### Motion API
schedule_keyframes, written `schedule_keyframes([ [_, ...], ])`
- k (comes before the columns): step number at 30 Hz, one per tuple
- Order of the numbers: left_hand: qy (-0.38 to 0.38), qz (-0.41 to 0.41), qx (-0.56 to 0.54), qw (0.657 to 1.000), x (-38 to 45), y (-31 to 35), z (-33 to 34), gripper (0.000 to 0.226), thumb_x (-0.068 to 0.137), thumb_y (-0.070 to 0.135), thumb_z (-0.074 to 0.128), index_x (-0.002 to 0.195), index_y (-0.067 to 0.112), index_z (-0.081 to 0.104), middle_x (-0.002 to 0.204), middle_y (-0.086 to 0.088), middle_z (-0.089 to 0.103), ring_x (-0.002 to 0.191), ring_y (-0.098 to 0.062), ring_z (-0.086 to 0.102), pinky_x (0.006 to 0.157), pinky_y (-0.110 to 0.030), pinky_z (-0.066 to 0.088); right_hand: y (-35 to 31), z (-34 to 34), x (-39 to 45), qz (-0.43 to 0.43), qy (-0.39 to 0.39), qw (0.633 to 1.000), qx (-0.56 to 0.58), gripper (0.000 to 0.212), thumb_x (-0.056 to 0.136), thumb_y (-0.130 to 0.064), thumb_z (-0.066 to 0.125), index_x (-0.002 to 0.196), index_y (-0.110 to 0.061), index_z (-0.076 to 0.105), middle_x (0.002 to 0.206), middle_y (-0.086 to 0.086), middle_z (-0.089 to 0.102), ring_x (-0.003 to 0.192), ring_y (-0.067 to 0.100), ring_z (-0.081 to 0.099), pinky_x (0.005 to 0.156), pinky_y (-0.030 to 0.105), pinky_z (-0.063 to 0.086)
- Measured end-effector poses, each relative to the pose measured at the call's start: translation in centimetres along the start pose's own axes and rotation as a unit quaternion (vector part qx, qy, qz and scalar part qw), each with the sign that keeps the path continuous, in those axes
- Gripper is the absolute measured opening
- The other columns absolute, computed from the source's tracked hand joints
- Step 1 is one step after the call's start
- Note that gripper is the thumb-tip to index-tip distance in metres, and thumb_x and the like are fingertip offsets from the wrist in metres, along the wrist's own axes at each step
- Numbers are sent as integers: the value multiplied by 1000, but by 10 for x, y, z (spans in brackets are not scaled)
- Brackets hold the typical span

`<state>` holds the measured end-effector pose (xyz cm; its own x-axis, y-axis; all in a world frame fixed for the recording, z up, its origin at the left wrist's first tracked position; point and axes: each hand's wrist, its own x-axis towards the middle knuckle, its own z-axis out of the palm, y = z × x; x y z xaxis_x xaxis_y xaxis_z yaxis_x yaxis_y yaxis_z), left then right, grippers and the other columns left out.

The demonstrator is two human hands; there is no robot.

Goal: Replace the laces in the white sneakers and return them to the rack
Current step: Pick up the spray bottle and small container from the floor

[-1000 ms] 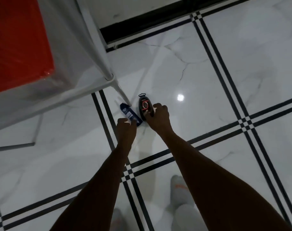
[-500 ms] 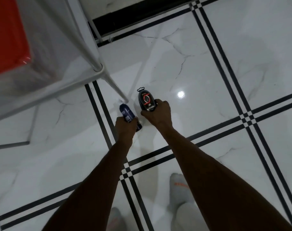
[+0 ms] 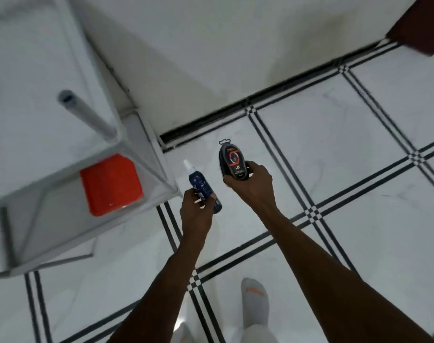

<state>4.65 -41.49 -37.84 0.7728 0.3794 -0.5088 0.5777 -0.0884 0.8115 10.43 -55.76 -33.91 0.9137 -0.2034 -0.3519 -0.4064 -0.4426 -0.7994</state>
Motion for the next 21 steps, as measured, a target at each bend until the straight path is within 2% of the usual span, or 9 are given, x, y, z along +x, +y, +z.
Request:
schedule_keyframes([
  [3,4,69,-20,997,-20,90,-11,33,92,20,73,122,16,59,110,4,67,102,-13,65,76,-16,50,-73,-42,-2,-32,14,999,21,34,60,-39,78,81,-13,70,72,1,69,69,17,66,65,38,59],
  [6,11,133,-35,990,-38,177,-23,34,92,19,72,124,18,59,112,6,66,100,-6,63,79,-15,49,-148,-83,-8,-55,41,997,44,31,63,-33,81,81,-11,70,67,-3,64,60,8,60,62,33,55],
  [8,24,166,-43,985,-45,229,-33,35,92,18,73,124,15,60,110,5,67,98,-3,64,79,-14,50,-190,-104,-5,-85,46,994,58,30,64,-33,82,82,-11,70,69,-2,67,63,8,62,63,32,53],
  [10,30,195,-52,979,-56,279,-45,34,92,17,73,124,15,60,109,6,69,94,1,66,78,-16,54,-231,-123,-6,-114,47,990,64,34,64,-36,81,80,-9,70,71,3,69,68,14,63,63,37,55],
  [12,43,232,-56,970,-66,339,-58,34,92,18,73,123,17,60,109,7,68,90,6,65,72,-10,53,-281,-150,-4,-136,48,987,69,39,63,-40,80,82,-8,70,73,5,69,72,17,66,65,40,58],
  [16,64,288,-46,954,-76,434,-82,35,92,18,73,124,16,60,116,1,68,97,-3,65,71,-6,50,-364,-188,-1,-155,33,985,66,42,61,-42,81,89,-13,71,86,3,65,76,13,65,71,41,59],
  [21,111,337,-32,934,-78,530,-116,37,92,14,72,127,9,59,118,0,66,96,-6,64,71,-3,47,-459,-215,14,-189,16,981,51,44,51,-56,74,80,-23,70,80,-2,69,67,9,66,63,38,61],
])
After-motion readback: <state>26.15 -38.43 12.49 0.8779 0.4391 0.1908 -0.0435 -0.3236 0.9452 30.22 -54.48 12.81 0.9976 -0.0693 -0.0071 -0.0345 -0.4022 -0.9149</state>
